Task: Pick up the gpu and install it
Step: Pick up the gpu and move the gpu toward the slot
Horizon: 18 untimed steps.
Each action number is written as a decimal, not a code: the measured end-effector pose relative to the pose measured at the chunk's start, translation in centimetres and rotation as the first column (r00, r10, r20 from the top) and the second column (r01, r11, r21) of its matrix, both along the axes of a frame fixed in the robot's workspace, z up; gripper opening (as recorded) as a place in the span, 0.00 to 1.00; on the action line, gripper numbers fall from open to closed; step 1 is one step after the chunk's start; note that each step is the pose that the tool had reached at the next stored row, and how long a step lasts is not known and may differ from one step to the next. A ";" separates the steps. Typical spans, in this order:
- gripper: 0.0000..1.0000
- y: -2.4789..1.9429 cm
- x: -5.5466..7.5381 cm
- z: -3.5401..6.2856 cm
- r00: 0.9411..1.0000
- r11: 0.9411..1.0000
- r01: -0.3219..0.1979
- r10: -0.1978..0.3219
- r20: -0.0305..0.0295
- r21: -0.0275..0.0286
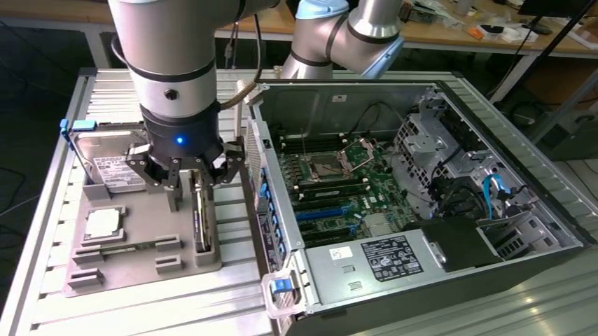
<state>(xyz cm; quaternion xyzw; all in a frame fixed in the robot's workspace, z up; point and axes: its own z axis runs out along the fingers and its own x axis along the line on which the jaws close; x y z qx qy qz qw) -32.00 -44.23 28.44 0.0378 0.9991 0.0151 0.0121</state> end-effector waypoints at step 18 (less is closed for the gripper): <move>0.48 -0.10 0.0 -3.45 1.000 1.000 0.000 0.000 0.001 0.000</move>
